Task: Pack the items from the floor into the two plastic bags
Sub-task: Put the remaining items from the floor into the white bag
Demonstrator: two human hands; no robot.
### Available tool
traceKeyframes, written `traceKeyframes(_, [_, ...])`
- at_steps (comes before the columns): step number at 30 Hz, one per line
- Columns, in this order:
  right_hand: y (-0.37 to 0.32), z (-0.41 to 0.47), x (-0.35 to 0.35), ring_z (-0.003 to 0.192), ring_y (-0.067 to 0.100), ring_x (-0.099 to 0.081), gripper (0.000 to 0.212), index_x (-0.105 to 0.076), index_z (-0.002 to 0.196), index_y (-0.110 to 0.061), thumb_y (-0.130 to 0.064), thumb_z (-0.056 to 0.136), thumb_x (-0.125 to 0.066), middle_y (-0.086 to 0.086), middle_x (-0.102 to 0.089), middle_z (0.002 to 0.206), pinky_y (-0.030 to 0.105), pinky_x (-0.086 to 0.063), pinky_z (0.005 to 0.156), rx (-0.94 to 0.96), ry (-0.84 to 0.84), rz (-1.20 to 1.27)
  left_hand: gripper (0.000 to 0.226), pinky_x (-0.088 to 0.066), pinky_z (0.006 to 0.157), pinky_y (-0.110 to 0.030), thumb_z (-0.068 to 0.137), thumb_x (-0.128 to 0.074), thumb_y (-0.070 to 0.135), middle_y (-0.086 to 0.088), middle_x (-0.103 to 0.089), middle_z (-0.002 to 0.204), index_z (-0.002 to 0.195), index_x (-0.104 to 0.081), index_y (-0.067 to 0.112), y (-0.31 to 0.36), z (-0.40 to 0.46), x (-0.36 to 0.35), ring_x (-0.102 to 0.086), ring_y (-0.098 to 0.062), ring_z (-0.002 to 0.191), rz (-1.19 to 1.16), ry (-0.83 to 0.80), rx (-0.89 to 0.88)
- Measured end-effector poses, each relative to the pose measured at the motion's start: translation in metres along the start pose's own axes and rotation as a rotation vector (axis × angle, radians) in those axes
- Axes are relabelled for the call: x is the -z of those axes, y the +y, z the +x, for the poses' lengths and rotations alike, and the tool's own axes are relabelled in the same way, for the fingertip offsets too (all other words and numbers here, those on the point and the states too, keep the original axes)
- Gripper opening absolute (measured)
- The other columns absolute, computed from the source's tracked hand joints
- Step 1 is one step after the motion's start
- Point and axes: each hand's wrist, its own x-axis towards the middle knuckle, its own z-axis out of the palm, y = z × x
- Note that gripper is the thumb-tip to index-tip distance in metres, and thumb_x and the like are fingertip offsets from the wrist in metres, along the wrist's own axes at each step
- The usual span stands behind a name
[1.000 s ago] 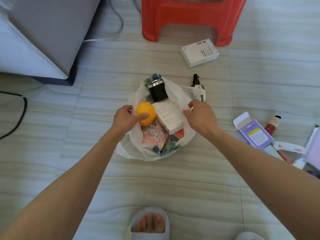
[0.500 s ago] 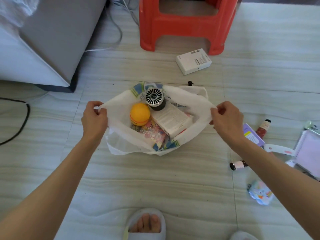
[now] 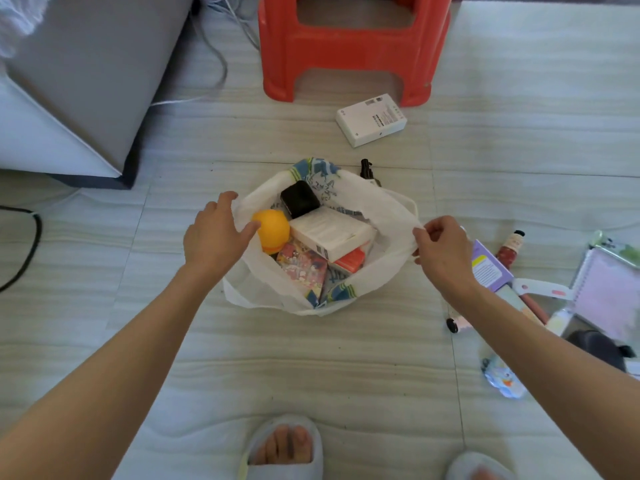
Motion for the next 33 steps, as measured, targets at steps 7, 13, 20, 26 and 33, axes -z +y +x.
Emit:
traceKeyframes(7, [0.022,-0.007,0.016,0.081,0.034,-0.063,0.021,-0.044,0.072,-0.025,-0.020,0.090,-0.053,0.006,-0.060,0.076,0.045,-0.053,0.078,-0.041,0.037,0.037,0.018,-0.037,0.069,-0.030,0.091,-0.048,0.009,-0.016,-0.062,0.098,0.105,-0.060,0.005,0.002,-0.010,0.007,-0.050,-0.021,0.080,-0.301,0.144,0.002])
traceKeyframes(13, [0.033,-0.020,0.020,0.082,0.030,-0.063,0.017,-0.044,0.075,-0.024,-0.021,0.090,-0.052,0.007,-0.061,0.079,0.040,-0.051,0.076,-0.053,0.054,0.044,0.041,-0.039,0.083,-0.032,0.088,-0.055,0.004,-0.022,-0.043,0.125,0.127,-0.048,0.008,-0.020,-0.045,0.007,-0.054,-0.030,0.091,-0.286,0.086,0.050])
traceKeyframes(20, [0.044,-0.032,-0.006,0.097,0.021,-0.058,0.044,-0.049,0.112,-0.013,-0.037,0.080,-0.066,0.003,-0.060,0.106,0.045,-0.053,0.086,-0.400,-0.206,0.201,0.039,-0.033,0.085,-0.044,0.063,-0.076,0.014,-0.012,-0.062,0.108,0.099,-0.061,0.015,0.016,-0.110,-0.058,-0.045,-0.029,0.103,0.231,0.071,-0.605])
traceKeyframes(26, [0.054,-0.050,-0.032,0.115,0.023,-0.047,0.045,-0.046,0.129,-0.010,-0.027,0.089,-0.060,0.004,-0.051,0.124,0.035,-0.046,0.082,-0.663,-0.503,0.505,0.040,-0.029,0.082,-0.045,0.044,-0.083,0.008,-0.011,-0.064,0.095,0.081,-0.069,0.015,0.008,-0.118,-0.096,-0.050,-0.030,0.093,0.454,-0.155,-0.593])
traceKeyframes(33, [0.063,-0.062,-0.021,0.060,0.019,-0.060,0.008,-0.055,0.080,-0.009,-0.009,0.088,-0.055,0.008,-0.061,0.071,0.028,-0.051,0.059,-0.555,-0.328,0.396,0.018,-0.037,0.073,-0.032,0.080,-0.046,0.028,0.007,-0.058,0.059,0.070,-0.058,0.018,-0.002,-0.131,-0.067,-0.054,-0.016,0.051,0.109,-0.147,-0.659])
